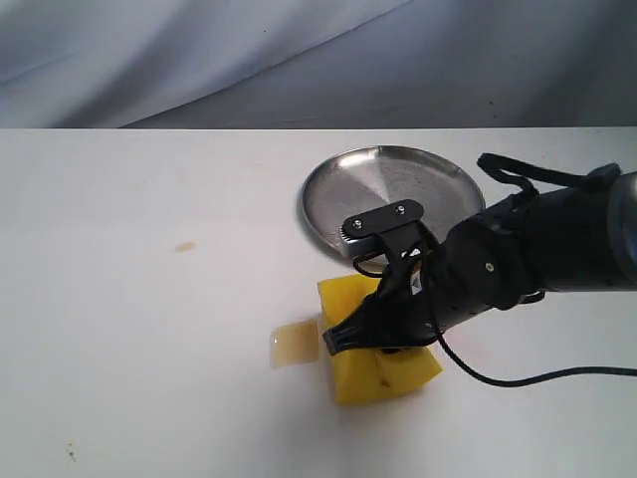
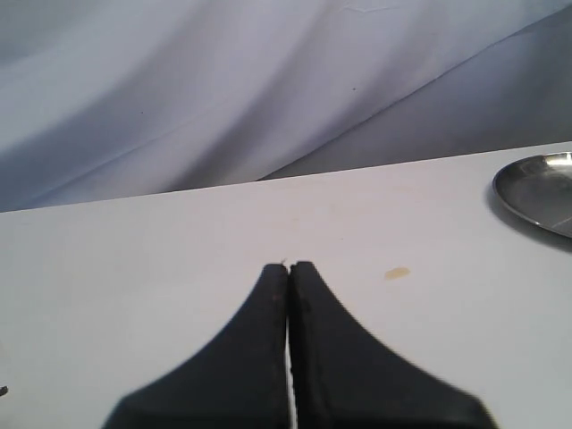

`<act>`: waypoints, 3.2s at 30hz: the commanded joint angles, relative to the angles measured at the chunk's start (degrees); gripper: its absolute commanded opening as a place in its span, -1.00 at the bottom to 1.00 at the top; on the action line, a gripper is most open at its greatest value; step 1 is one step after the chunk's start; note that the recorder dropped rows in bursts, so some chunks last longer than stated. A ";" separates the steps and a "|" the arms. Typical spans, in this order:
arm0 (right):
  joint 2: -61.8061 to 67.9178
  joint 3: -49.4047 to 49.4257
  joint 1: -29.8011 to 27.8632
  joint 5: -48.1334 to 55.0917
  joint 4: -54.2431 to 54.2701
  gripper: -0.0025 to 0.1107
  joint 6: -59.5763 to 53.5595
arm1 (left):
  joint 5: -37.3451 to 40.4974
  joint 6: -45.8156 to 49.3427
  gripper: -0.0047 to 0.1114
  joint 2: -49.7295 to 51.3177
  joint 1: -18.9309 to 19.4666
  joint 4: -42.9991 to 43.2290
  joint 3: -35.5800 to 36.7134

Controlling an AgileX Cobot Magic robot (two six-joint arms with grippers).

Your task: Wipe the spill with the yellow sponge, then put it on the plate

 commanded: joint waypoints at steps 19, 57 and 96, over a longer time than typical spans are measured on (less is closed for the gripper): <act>25.14 -41.44 9.39 22.35 13.17 -0.96 -9.67 | -0.38 -0.09 -0.92 -0.20 -0.03 0.05 0.00; 11.20 -15.15 -3.07 17.46 7.12 -0.96 -8.61 | -0.38 -0.09 -0.92 -0.20 -0.03 0.05 0.00; -1.30 -0.34 -18.69 12.70 -0.41 -0.96 -3.09 | -0.38 -0.09 -0.92 -0.20 -0.03 0.05 0.00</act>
